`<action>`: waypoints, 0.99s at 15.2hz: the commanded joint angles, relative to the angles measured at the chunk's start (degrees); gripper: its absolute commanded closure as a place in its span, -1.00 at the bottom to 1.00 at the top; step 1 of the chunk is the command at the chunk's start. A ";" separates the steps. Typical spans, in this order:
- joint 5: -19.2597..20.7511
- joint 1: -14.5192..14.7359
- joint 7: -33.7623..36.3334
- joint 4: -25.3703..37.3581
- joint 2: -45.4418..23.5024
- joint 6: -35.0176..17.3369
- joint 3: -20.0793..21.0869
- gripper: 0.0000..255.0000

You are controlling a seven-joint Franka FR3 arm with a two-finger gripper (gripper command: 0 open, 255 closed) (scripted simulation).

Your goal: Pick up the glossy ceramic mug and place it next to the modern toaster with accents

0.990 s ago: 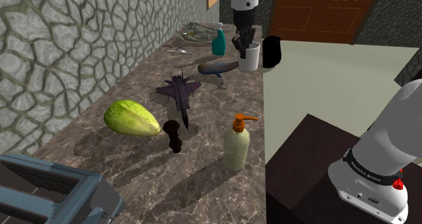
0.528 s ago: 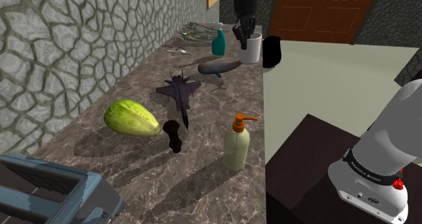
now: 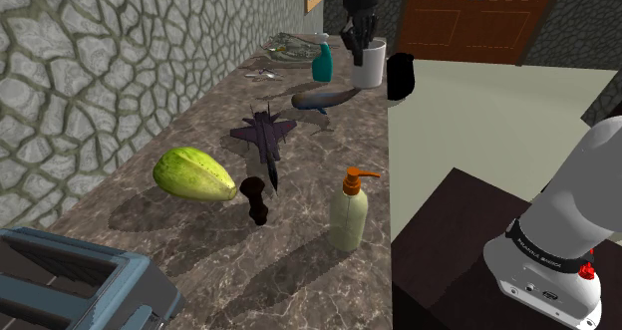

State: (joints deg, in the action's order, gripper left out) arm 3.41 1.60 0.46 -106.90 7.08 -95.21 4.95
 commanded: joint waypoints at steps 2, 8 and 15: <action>-0.73 1.76 3.83 -1.29 1.17 0.09 2.17 1.00; -2.39 5.37 11.79 -2.39 2.44 0.60 6.88 1.00; -3.92 9.59 21.51 -0.74 1.22 1.28 12.63 1.00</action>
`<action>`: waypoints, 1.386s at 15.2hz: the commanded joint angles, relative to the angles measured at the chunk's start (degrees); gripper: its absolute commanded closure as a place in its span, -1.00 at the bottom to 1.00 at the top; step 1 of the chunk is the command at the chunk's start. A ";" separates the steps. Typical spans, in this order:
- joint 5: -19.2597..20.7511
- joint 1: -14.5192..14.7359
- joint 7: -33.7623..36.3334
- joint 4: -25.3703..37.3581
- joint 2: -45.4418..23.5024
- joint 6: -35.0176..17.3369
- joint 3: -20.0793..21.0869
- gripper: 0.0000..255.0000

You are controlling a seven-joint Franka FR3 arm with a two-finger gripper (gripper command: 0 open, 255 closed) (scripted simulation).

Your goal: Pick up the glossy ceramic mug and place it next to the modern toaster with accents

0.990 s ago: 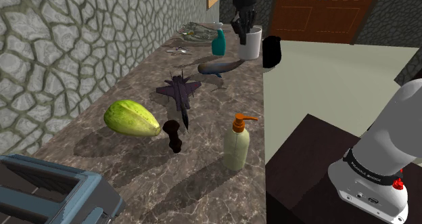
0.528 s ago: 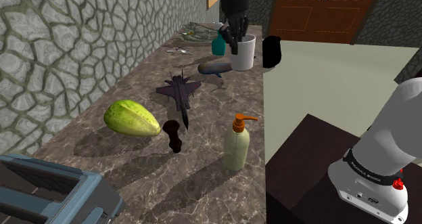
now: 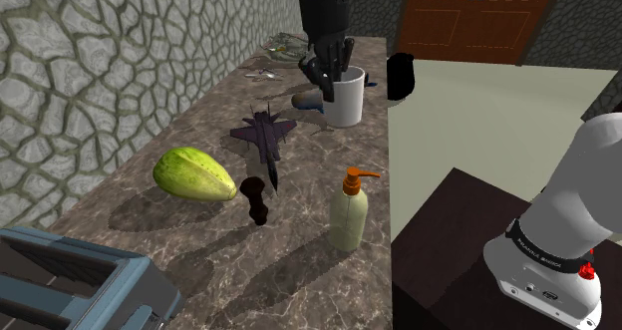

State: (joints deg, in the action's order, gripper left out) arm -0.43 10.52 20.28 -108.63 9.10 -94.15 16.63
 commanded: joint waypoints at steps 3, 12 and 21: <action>-0.37 2.47 6.04 2.67 -2.26 0.55 3.48 1.00; 1.09 8.53 19.84 11.49 -10.30 2.06 10.78 1.00; 7.17 17.92 34.12 27.35 -24.25 6.04 16.12 1.00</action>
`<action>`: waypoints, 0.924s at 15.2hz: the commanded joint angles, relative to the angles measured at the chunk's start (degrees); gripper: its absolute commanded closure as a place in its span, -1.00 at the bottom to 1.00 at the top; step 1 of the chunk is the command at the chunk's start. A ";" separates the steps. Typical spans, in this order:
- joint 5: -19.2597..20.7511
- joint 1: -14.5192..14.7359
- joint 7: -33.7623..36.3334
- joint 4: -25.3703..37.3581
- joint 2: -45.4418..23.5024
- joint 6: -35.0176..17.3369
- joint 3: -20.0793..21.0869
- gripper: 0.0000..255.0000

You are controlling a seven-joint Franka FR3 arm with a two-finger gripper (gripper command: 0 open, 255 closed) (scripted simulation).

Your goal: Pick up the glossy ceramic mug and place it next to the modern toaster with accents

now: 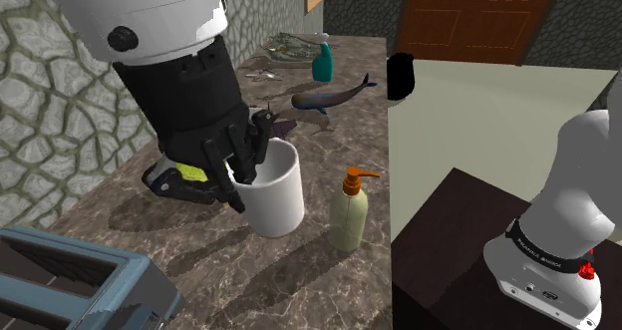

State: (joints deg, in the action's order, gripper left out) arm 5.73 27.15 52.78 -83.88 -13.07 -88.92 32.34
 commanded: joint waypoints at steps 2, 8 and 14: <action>2.93 4.28 4.54 7.55 -6.02 2.38 0.99 1.00; 4.99 7.69 7.69 10.26 -10.42 1.26 1.21 1.00; 4.72 6.74 7.68 4.62 -9.76 -3.72 1.13 1.00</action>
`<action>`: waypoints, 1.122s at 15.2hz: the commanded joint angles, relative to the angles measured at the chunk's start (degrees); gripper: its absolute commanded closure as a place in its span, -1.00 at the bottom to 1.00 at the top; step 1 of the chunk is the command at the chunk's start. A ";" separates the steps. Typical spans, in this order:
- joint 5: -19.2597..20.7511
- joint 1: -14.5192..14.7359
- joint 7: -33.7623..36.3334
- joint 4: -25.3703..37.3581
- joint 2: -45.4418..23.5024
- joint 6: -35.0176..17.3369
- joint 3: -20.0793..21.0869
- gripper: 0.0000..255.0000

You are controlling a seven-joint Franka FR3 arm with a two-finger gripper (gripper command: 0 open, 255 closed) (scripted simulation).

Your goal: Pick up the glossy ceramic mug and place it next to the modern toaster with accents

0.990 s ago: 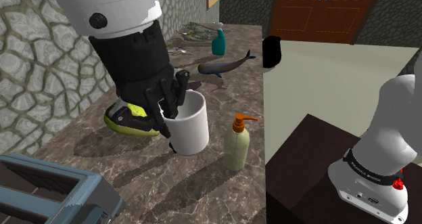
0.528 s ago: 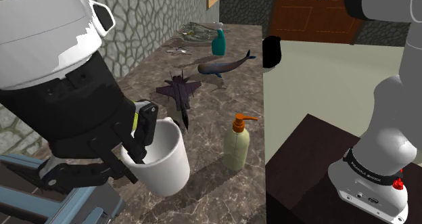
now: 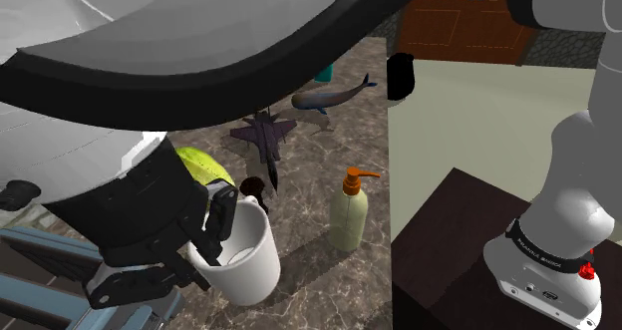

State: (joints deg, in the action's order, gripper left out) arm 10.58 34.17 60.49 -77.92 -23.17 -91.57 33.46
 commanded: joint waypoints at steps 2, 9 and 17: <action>-0.15 -0.51 0.00 -3.00 0.40 -2.64 -0.04 1.00; 0.11 -1.04 0.21 -8.10 0.14 -7.90 -0.27 1.00; 0.89 -1.25 0.67 -12.78 -1.01 -13.52 -0.70 1.00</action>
State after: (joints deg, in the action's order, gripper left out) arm 11.27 32.83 61.07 -90.52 -23.80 -104.53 32.84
